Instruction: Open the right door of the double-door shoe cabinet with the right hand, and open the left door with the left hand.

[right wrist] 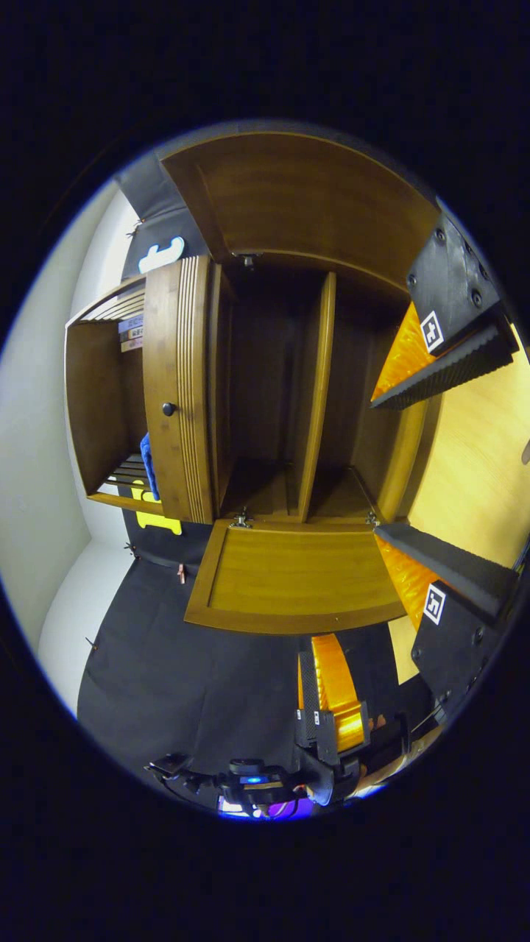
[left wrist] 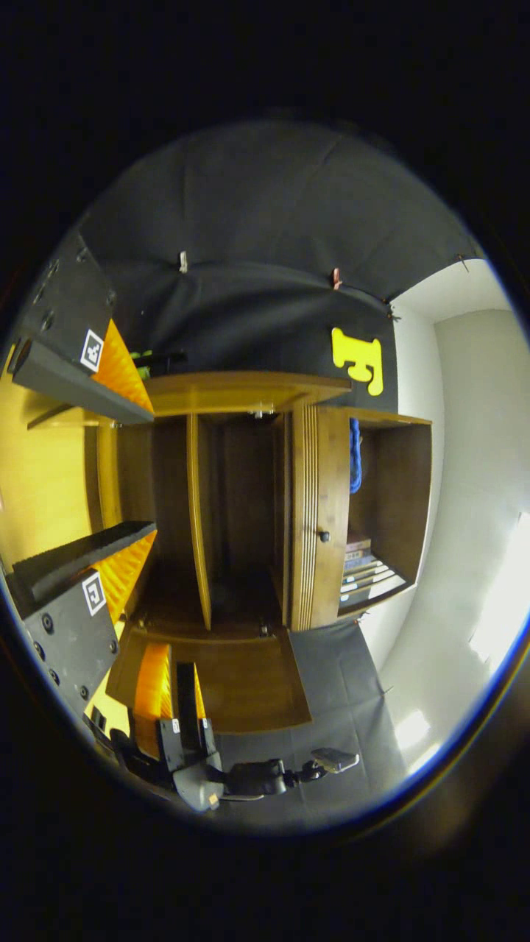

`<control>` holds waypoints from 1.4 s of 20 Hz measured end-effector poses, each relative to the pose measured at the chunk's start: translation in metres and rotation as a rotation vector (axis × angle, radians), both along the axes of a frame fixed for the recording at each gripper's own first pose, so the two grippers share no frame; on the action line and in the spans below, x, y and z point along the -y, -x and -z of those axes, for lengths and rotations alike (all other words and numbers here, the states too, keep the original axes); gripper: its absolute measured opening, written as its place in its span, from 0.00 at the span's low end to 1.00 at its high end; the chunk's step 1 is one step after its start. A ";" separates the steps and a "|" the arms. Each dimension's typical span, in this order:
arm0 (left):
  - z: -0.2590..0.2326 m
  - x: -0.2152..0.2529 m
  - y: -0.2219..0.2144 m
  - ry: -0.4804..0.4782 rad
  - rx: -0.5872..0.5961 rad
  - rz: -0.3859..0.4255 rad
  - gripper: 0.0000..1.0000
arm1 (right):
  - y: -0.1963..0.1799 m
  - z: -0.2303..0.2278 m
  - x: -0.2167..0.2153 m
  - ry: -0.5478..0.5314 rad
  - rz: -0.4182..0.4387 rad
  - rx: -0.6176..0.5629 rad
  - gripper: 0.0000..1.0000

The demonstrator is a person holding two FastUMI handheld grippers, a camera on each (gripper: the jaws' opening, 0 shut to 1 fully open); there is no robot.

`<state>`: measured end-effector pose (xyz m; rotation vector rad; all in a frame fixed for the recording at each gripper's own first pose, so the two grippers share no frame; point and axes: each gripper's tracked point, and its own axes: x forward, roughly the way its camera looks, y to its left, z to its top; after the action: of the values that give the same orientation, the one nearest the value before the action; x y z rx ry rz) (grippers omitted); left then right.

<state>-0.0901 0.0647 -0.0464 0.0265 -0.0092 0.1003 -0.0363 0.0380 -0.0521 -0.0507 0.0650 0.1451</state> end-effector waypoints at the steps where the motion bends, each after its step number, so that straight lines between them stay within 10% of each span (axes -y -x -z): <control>1: -0.002 0.007 -0.003 -0.003 -0.003 0.022 0.87 | 0.003 -0.005 0.005 0.006 0.019 0.015 0.98; 28: -0.015 0.086 -0.036 -0.069 0.024 0.116 0.94 | 0.061 -0.050 0.078 0.004 0.177 0.129 1.00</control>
<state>-0.0539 -0.0209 -0.0312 0.0932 -0.0385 -0.0161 -0.0970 -0.0399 -0.0016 -0.0585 -0.0593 -0.0349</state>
